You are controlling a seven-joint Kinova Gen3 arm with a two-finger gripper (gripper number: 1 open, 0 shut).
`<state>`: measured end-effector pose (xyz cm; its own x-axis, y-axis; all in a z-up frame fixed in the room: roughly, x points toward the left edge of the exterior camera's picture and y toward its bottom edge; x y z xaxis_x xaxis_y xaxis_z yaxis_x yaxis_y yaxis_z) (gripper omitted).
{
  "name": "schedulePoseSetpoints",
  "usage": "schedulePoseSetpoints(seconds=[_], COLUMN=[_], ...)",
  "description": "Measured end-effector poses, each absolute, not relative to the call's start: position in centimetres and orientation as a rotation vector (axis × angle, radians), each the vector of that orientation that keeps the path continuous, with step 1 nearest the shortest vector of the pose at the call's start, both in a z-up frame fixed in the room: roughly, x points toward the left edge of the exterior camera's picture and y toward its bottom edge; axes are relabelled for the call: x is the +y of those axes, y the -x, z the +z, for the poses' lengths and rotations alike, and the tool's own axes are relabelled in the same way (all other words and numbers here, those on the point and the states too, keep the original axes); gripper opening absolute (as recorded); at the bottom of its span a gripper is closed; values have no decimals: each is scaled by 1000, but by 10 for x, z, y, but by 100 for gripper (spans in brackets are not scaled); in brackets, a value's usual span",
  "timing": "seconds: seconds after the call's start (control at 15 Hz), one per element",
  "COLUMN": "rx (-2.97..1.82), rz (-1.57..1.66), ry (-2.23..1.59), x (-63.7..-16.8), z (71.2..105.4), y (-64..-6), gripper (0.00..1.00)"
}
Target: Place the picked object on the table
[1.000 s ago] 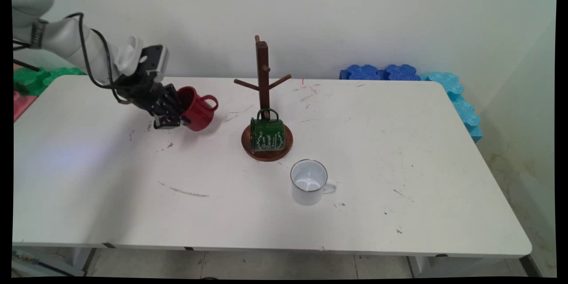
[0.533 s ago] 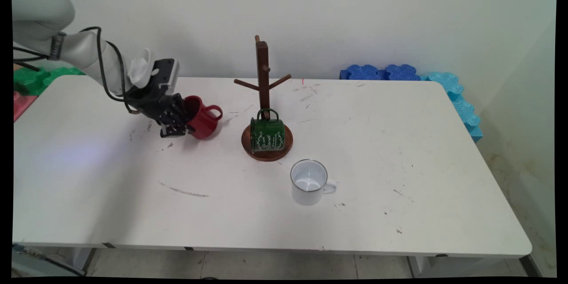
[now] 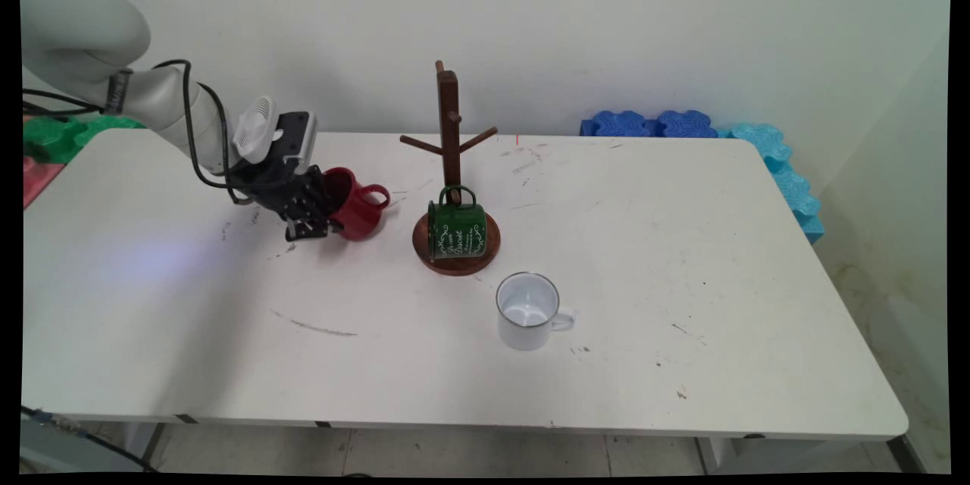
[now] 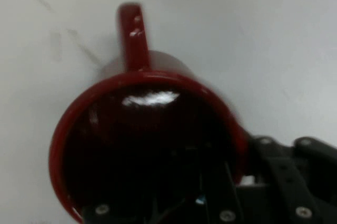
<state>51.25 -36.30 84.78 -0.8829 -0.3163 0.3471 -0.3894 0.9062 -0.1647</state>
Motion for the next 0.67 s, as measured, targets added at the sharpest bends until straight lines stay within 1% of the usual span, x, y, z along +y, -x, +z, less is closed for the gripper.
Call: schedulePoseSetpoints(seconds=[0.07,0.67], rx=[-2757,-2756], rz=[329,346], ry=[-522,-498], x=[-363,-372], z=[847,852], y=[-511,-508], gripper=[100,100])
